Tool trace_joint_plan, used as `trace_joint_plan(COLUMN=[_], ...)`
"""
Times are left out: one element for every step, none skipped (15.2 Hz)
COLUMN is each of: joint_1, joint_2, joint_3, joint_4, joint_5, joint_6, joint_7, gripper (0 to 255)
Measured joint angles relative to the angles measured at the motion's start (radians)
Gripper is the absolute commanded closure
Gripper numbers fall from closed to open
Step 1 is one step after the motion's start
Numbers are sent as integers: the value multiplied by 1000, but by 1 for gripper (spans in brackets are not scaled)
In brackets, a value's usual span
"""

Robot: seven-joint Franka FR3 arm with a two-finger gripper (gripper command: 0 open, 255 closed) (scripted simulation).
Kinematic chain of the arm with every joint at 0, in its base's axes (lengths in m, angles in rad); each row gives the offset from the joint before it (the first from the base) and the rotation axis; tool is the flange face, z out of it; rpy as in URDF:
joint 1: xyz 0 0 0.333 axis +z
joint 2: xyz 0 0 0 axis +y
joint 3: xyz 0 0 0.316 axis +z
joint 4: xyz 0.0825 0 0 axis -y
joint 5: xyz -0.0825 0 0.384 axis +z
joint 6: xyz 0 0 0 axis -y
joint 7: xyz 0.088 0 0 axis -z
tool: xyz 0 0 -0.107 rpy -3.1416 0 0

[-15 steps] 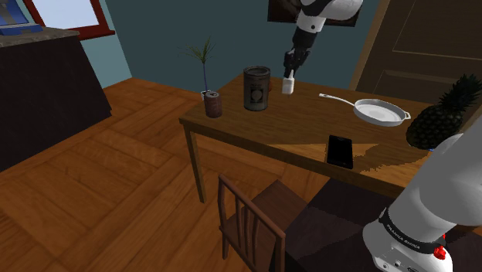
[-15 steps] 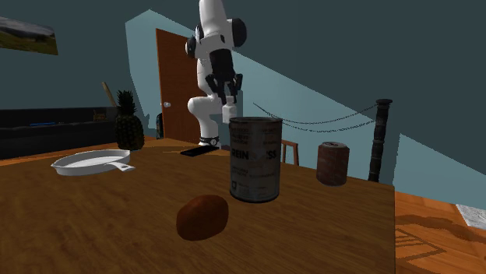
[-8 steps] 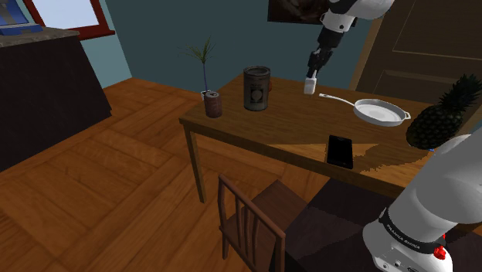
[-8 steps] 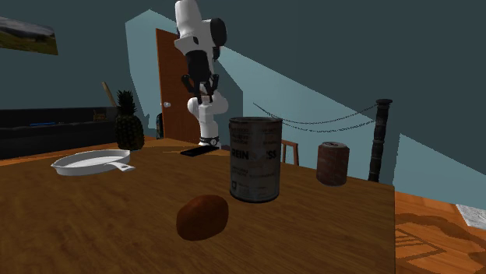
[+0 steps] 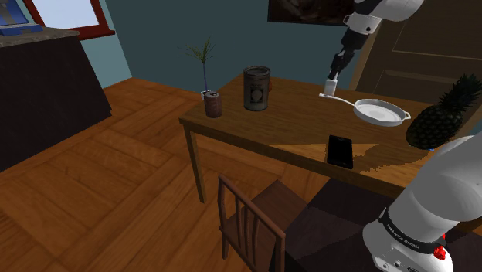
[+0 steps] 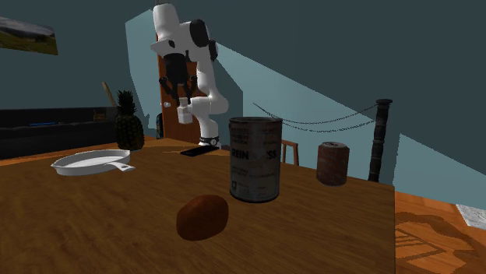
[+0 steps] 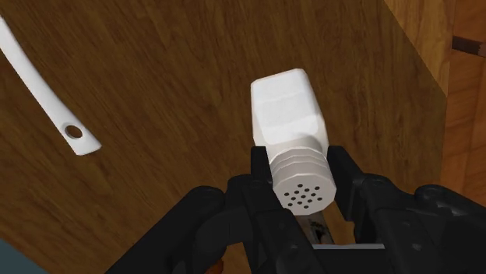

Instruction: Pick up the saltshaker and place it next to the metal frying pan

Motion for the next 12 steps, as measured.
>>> trace_joint_plan(joint_1=[-1,-1,-2,-2,-2,-1,-2,-1,0,1,0,1], joint_2=[1,4,3,8,13,15,16,22,26,29,31,37], joint_3=[-2,-5,-7,-9,-12,-12,-14,-16,-18,-18,-20,-23], joint_4=[-12,-19,-32,-41,-51,-65,-75,-84,-93,-103,-118,-127], joint_5=[1,2,2,4,7,8,8,12,14,16,18,21], joint_6=[12,22,33,47,61,76,87,101,114,126,143,157], joint_7=[-4,-10,-13,-17,-22,-23,-27,-31,-35,-36,-41,-47], gripper=[255,255,255,255,255,255,255,255,255,255,255,255])
